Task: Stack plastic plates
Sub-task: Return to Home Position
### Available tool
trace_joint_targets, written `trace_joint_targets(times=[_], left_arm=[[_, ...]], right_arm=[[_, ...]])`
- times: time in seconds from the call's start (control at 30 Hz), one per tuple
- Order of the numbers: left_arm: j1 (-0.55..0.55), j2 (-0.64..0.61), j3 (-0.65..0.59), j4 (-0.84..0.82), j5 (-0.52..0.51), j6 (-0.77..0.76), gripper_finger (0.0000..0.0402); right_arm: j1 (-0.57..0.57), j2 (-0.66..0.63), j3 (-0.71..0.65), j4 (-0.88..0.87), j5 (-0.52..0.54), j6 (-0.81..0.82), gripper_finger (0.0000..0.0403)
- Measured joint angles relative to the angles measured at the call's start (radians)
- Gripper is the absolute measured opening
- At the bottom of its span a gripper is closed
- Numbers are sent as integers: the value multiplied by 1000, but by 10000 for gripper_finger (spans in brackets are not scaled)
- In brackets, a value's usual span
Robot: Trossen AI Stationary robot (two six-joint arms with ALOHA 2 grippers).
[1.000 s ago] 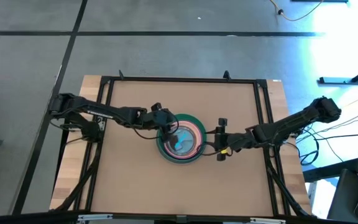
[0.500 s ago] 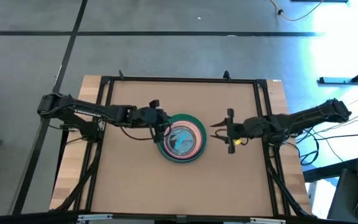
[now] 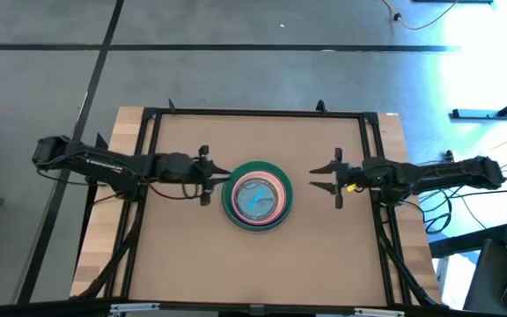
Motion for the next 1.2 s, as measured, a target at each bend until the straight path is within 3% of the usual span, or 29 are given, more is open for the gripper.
trace_joint_targets(times=[0.27, 0.37, 0.9, 1.2], left_arm=[[0, -204, -232, 201, 40, -5, 8], [0, -290, -288, 224, 41, -13, 3], [0, -815, -528, 221, 18, -29, 1], [0, -1038, -531, 19, 1, -49, 0]], right_arm=[[-99, -210, -133, 57, -104, 59, 35], [-113, -287, -186, 87, -111, 83, 6], [-116, -585, -319, 39, -95, 152, 6], [-116, -618, -319, -20, -101, 160, 7]])
